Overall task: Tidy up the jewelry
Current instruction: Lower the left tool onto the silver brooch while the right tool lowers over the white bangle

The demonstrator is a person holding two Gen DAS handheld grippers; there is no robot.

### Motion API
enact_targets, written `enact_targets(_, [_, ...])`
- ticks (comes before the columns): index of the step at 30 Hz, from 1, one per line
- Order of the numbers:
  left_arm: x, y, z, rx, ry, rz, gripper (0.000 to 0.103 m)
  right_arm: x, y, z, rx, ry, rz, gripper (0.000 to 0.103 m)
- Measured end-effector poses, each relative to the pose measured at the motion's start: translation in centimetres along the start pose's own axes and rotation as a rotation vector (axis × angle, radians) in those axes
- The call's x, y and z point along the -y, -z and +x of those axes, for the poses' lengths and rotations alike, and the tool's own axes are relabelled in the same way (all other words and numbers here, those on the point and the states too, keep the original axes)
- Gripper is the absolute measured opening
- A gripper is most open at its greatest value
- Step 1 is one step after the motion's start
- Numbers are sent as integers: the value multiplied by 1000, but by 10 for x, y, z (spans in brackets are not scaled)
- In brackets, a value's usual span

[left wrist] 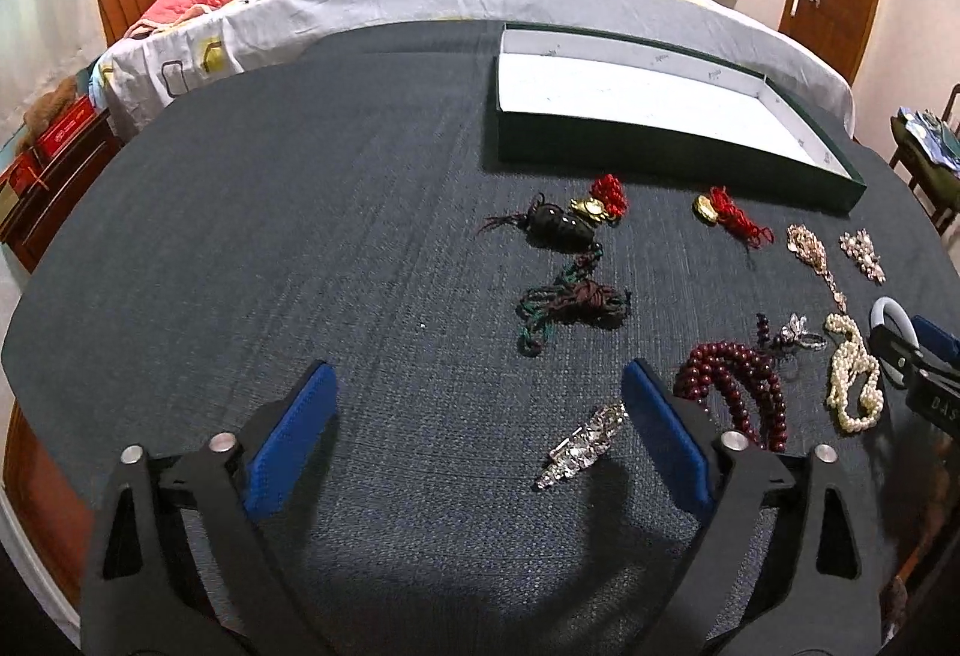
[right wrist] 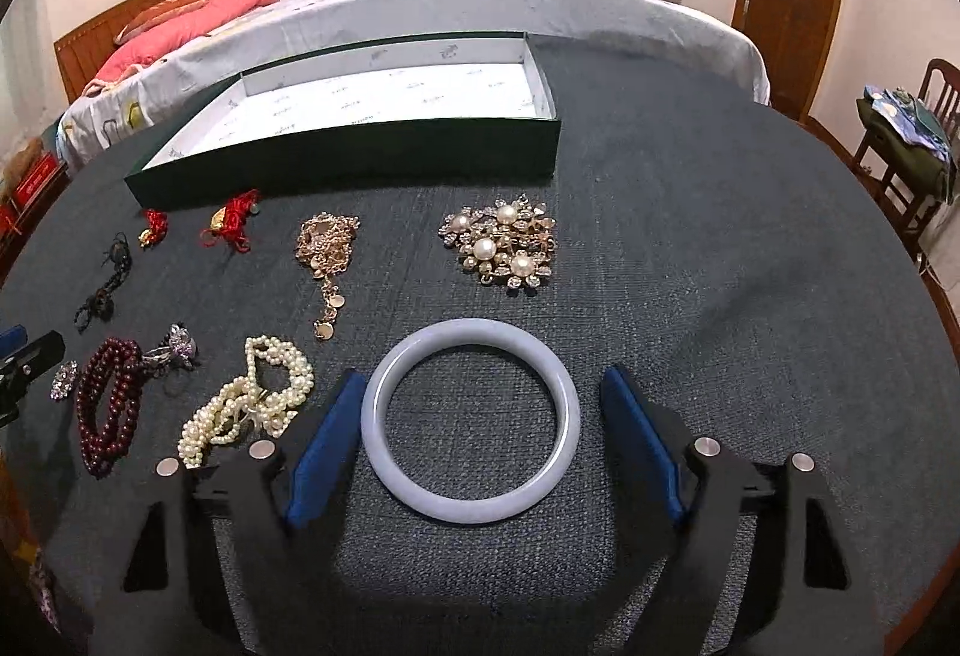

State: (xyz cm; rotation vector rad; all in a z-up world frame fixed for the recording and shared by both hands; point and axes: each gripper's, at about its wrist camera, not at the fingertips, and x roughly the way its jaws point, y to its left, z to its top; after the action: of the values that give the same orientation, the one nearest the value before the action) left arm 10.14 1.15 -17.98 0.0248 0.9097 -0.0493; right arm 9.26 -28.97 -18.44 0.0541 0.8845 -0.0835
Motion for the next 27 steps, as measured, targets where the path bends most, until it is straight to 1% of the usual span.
enact_targets(2, [1,1,2,-5,2,3,92,0,0,-1,5,-6,-7,75])
enact_targets(4, [4,2,2,-5,4,13,91,1,1,-3,9,-11,-13,68])
enact_targets(13, [8,4,2,-17,18,42,90,5,4,-6,6,-21,-6,68])
enact_targets(15, [10,4,1,-25,20,55,85,5,4,-5,9,-20,-7,69])
enact_targets(19, [14,7,2,-35,18,84,79,6,5,-5,13,-23,-7,69])
enact_targets(22, [14,10,6,-51,31,97,71,7,5,-5,16,-27,-5,69])
enact_targets(23, [13,10,6,-49,53,89,65,6,5,-5,16,-26,-5,69])
enact_targets(25, [12,9,6,-50,66,89,62,7,5,-5,17,-27,-4,69])
enact_targets(27, [15,10,5,-44,83,110,53,7,5,-5,17,-28,-3,69])
